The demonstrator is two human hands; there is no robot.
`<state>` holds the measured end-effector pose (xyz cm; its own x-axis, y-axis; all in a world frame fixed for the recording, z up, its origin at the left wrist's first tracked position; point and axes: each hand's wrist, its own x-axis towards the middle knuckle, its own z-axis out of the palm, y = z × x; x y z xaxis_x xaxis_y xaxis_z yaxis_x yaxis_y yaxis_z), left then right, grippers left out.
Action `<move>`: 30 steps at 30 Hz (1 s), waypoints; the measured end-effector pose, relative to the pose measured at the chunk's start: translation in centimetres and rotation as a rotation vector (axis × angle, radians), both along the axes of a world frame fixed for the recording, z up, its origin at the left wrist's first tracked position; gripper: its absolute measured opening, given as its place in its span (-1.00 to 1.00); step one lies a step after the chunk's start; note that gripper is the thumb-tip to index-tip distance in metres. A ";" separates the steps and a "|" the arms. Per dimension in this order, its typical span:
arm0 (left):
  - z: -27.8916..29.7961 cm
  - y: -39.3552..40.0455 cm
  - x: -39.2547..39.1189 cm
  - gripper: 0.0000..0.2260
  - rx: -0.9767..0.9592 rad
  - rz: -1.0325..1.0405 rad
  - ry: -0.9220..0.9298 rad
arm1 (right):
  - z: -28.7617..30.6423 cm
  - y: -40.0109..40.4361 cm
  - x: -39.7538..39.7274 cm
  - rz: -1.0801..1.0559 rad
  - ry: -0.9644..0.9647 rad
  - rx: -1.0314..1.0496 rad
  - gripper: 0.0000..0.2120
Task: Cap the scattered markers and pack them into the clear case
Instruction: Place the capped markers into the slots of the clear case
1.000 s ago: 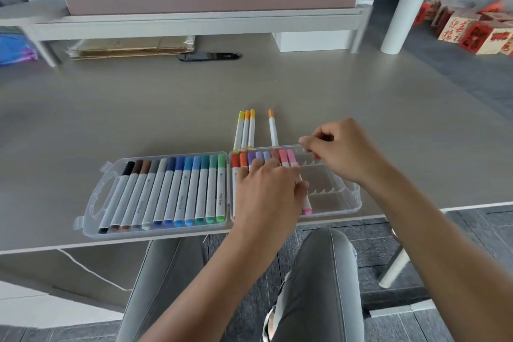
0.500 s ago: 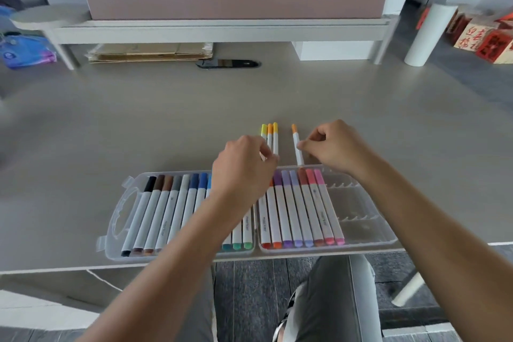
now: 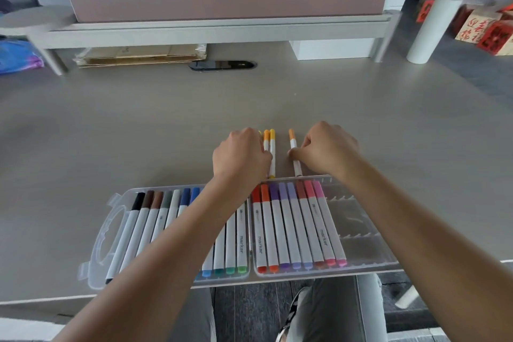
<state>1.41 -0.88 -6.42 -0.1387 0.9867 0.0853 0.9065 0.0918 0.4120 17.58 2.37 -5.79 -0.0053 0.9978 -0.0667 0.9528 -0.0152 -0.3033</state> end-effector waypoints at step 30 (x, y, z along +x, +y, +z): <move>2.2 -5.6 3.6 -0.78 -0.182 -0.076 -0.720 | 1.5 -5.3 6.9 -0.083 0.596 0.175 -0.73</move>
<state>5.00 -6.48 -4.18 -0.0292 0.9856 -0.1667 0.4245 0.1632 0.8906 24.46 -2.91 -4.31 0.0870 0.9923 0.0886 0.6170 0.0162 -0.7868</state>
